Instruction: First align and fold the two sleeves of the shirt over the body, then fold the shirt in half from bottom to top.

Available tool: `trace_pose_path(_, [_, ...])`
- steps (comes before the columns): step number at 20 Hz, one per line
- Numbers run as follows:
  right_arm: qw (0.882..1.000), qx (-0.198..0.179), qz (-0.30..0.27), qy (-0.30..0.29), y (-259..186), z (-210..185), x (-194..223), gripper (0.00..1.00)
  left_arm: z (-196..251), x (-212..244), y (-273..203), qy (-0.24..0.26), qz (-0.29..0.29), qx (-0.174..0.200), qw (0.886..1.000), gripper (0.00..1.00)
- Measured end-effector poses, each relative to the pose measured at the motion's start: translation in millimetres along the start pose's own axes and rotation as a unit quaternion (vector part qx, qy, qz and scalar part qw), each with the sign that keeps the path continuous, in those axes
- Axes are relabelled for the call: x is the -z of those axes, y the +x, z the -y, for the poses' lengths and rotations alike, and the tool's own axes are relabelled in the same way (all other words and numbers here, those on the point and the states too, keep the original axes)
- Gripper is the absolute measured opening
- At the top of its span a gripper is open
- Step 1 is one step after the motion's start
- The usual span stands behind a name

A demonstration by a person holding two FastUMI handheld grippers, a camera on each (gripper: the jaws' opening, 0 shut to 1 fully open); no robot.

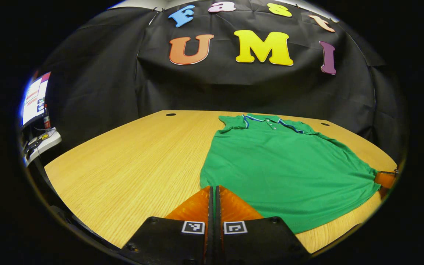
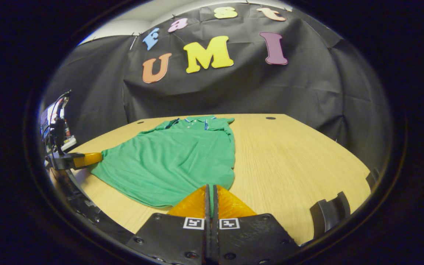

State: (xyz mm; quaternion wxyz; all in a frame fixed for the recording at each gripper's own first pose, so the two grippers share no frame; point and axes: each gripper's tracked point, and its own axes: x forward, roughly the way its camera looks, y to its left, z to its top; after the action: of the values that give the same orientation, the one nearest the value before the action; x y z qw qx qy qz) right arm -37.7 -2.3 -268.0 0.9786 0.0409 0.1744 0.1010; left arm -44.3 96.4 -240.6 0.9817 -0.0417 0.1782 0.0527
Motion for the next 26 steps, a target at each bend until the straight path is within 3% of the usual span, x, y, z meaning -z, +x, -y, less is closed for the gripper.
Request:
trace_pose_path(7, [0.999, -0.016, 0.034, -0.002, -10.2, -10.1, -36.0, 0.00, 2.4, -49.8, -20.5, 0.017, 0.046, -0.002, 0.999, 0.06])
trace_pose_path(14, [0.994, -0.017, 0.099, -0.031, -2.0, -17.6, -124.0, 0.00, 35.0, -141.3, -7.7, 0.060, 0.115, 0.018, 0.991, 0.06])
trace_pose_path(19, [0.987, 0.002, 0.148, -0.064, 32.1, -14.3, -204.3, 0.00, 44.3, -198.7, 28.0, 0.069, 0.133, 0.029, 0.988, 0.06])
trace_pose_path(26, [0.977, 0.039, 0.191, -0.085, 115.7, 1.5, -304.1, 0.00, 26.0, -269.7, 118.1, 0.068, 0.147, 0.006, 0.987, 0.06])
